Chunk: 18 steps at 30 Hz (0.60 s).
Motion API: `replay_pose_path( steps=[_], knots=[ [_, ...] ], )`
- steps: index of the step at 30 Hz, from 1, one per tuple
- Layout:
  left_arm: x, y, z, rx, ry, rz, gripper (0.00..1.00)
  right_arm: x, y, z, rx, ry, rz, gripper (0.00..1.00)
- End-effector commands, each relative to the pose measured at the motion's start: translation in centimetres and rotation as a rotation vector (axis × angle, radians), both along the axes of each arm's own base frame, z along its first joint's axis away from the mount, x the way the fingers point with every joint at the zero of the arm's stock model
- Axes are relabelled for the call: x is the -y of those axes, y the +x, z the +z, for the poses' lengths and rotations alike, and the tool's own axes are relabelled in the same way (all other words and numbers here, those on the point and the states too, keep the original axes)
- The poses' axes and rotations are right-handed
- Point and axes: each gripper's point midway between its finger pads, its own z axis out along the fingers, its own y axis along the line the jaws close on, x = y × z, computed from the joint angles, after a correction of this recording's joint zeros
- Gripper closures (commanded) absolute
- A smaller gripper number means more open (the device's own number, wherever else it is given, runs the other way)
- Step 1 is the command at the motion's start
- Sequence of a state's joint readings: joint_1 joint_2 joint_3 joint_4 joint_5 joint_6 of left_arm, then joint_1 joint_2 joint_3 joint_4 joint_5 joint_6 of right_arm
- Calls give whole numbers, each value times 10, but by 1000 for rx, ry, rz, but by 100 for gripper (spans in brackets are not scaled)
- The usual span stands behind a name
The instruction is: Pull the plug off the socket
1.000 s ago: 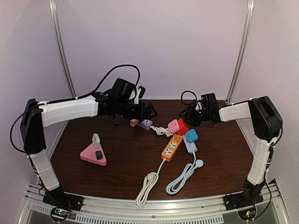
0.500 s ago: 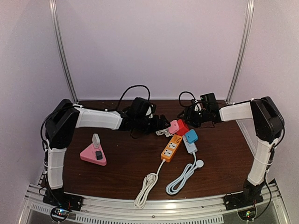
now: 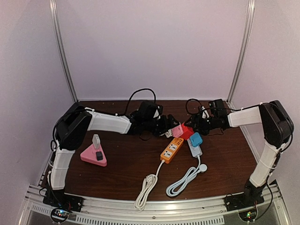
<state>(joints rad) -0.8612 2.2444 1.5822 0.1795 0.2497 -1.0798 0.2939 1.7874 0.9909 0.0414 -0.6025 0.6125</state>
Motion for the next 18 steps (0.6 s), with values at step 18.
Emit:
replay_pose_path(
  steps=[18],
  knots=[
    [7, -6, -6, -31, -36, -18, 12, 9, -28, -12, 55, -106, 101, 12]
  ],
)
